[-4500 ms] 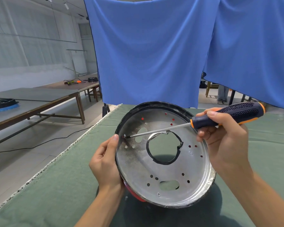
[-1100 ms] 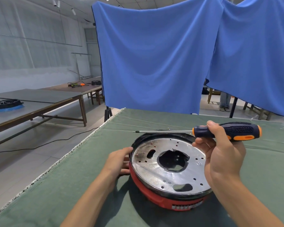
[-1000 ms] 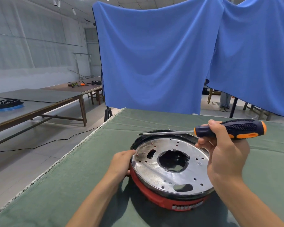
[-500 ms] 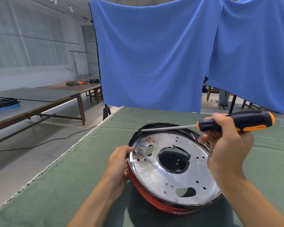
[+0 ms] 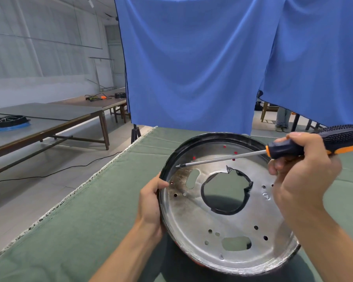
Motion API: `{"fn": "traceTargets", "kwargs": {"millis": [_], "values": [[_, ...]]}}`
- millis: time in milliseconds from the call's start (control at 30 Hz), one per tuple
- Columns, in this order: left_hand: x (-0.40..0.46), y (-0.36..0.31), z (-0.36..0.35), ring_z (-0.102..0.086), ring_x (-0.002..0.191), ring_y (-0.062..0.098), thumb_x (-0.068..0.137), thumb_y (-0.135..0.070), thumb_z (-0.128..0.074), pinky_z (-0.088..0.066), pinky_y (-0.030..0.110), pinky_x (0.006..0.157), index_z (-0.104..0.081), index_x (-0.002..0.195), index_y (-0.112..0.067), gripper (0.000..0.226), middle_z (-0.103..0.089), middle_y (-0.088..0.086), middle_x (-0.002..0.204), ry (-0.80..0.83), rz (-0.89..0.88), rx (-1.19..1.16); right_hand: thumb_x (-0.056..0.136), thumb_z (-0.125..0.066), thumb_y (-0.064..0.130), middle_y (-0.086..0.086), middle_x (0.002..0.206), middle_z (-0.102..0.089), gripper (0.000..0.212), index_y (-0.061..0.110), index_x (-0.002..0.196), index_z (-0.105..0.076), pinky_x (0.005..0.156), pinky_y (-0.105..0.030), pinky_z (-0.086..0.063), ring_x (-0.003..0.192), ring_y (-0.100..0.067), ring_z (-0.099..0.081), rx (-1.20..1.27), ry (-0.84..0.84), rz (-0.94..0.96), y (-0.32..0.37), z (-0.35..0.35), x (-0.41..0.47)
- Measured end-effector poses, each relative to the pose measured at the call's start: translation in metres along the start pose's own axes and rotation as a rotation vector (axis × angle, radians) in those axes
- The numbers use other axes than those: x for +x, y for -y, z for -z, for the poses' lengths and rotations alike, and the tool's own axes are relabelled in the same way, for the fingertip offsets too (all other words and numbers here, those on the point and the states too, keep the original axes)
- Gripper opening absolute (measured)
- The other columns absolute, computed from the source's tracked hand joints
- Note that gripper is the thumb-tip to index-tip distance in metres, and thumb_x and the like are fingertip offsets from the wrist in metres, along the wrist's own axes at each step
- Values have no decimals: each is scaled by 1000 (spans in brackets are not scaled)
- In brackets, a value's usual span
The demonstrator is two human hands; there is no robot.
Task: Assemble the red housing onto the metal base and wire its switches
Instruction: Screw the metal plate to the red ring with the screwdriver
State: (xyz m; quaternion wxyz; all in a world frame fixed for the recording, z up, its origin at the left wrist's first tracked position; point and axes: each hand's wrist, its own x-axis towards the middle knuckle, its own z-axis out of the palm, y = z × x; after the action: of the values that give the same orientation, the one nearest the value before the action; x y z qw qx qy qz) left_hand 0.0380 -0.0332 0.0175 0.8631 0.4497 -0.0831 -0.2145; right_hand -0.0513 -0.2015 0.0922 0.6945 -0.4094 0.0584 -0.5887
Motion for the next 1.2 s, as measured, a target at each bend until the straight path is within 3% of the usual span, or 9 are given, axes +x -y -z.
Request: {"fn": "traceTargets", "kwargs": {"millis": [167, 267, 467, 600, 767, 933, 1200], "values": [[-2, 1, 1, -62, 51, 21, 57, -18, -55, -53, 26, 50, -66, 63, -5, 19, -65, 10, 59, 18, 22, -32, 69, -54, 10, -1, 46, -54, 20, 14, 49, -51, 39, -17, -26, 30, -18, -32, 4, -6, -3, 1, 0, 0], [-1, 2, 1, -64, 59, 21, 57, -21, -60, -55, 29, 56, -67, 82, -3, 31, -68, 10, 68, 21, -7, -46, 68, -53, 10, -1, 45, -53, 19, 13, 50, -49, 38, -17, -25, 29, -18, -31, 2, -8, 6, 2, 0, 0], [0, 2, -1, -66, 71, 21, 73, -27, -62, -52, 36, 72, -73, 84, -12, 22, -71, 8, 79, 50, -8, -113, 68, -53, 10, -1, 44, -52, 19, 14, 49, -49, 39, -17, -24, 29, -17, -29, -3, 5, 9, 4, -1, -1], [-2, 0, -3, -67, 79, 25, 71, -33, -65, -53, 38, 78, -73, 99, -7, 39, -71, 12, 89, 12, 4, -101, 69, -53, 8, 0, 43, -51, 27, 17, 43, -51, 38, -16, -24, 28, -16, -30, -11, 34, 22, 5, -3, -3], [-4, 0, -7, -63, 91, 31, 65, -34, -70, -48, 45, 90, -68, 111, -1, 57, -68, 18, 103, -47, -8, -111, 67, -54, 10, -1, 42, -49, 15, 6, 56, -45, 38, -15, -25, 27, -16, -30, -42, 27, 31, 2, -2, -4], [-5, 0, -7, -61, 97, 34, 60, -36, -73, -45, 50, 98, -67, 112, 1, 64, -65, 23, 111, -53, -19, -106, 67, -54, 10, -1, 42, -50, 16, 5, 55, -45, 38, -15, -26, 27, -16, -30, -45, 28, 30, 3, -2, -5], [-4, 2, -7, -59, 106, 38, 71, -35, -67, -41, 54, 104, -67, 113, 1, 56, -61, 28, 121, -56, -20, -112, 67, -55, 10, 0, 40, -49, 22, 16, 46, -50, 38, -15, -28, 27, -16, -32, -55, 95, 34, 0, -3, -9]]}}
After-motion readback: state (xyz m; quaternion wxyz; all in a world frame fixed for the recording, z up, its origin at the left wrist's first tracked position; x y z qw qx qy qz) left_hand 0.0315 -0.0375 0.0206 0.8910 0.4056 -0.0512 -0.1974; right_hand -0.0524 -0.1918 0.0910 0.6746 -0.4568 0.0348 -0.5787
